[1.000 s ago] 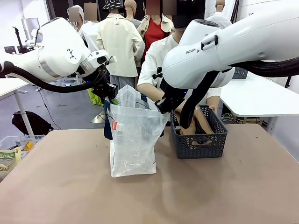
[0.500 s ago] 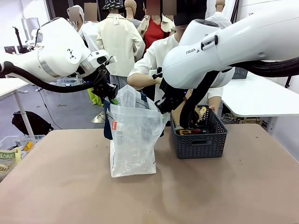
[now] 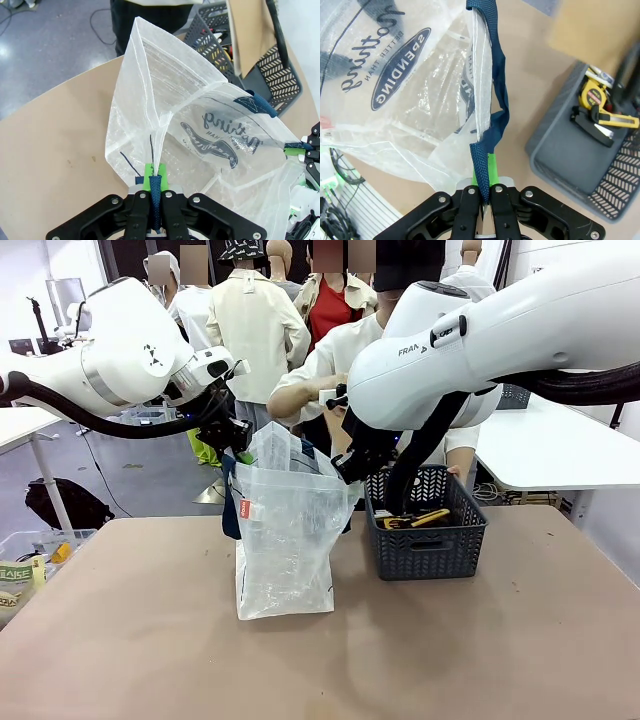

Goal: Transfer purchased items from the store into the shopping bag.
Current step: Move the Reusable shopping bag to the right side of the table.

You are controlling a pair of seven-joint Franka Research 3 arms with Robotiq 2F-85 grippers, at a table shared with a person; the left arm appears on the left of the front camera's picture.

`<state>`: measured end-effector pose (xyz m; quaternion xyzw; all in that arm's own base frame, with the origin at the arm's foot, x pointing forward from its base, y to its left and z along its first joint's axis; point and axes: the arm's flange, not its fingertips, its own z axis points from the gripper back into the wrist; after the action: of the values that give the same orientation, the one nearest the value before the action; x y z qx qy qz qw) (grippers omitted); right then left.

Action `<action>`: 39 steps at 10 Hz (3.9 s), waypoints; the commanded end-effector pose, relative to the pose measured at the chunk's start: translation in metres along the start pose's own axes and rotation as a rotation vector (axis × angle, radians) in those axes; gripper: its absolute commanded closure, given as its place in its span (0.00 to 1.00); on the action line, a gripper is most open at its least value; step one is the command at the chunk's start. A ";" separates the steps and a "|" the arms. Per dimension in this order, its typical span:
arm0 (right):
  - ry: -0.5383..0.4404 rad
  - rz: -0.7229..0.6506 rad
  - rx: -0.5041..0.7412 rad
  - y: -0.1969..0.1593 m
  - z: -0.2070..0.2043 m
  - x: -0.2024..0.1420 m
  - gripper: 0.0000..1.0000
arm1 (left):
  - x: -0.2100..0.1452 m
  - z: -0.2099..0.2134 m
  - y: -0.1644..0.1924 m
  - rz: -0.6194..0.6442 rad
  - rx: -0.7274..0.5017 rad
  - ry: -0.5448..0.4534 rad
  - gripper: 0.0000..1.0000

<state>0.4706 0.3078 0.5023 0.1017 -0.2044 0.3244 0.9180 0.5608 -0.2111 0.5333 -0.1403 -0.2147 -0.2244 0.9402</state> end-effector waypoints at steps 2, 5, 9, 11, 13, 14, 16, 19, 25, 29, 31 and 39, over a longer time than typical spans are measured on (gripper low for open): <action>-0.001 -0.003 0.002 0.000 0.001 0.000 1.00 | 0.000 0.002 0.001 -0.003 0.002 -0.003 1.00; -0.001 -0.003 0.002 0.000 0.001 0.000 1.00 | 0.000 0.002 0.001 -0.003 0.002 -0.003 1.00; -0.001 -0.003 0.002 0.000 0.001 0.000 1.00 | 0.000 0.002 0.001 -0.003 0.002 -0.003 1.00; -0.001 -0.003 0.002 0.000 0.001 0.000 1.00 | 0.000 0.002 0.001 -0.003 0.002 -0.003 1.00; -0.001 -0.003 0.002 0.000 0.001 0.000 1.00 | 0.000 0.002 0.001 -0.003 0.002 -0.003 1.00; -0.001 -0.003 0.002 0.000 0.001 0.000 1.00 | 0.000 0.002 0.001 -0.003 0.002 -0.003 1.00; -0.001 -0.003 0.002 0.000 0.001 0.000 1.00 | 0.000 0.002 0.001 -0.003 0.002 -0.003 1.00; -0.001 -0.003 0.002 0.000 0.001 0.000 1.00 | 0.000 0.002 0.001 -0.003 0.002 -0.003 1.00; -0.001 -0.003 0.002 0.000 0.001 0.000 1.00 | 0.000 0.002 0.001 -0.003 0.002 -0.003 1.00; -0.001 -0.003 0.002 0.000 0.001 0.000 1.00 | 0.000 0.002 0.001 -0.003 0.002 -0.003 1.00; -0.001 -0.003 0.002 0.000 0.001 0.000 1.00 | 0.000 0.002 0.001 -0.003 0.002 -0.003 1.00; -0.001 -0.003 0.002 0.000 0.001 0.000 1.00 | 0.000 0.002 0.001 -0.003 0.002 -0.003 1.00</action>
<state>0.4707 0.3078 0.5023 0.1017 -0.2045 0.3243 0.9180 0.5608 -0.2111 0.5332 -0.1403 -0.2146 -0.2244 0.9402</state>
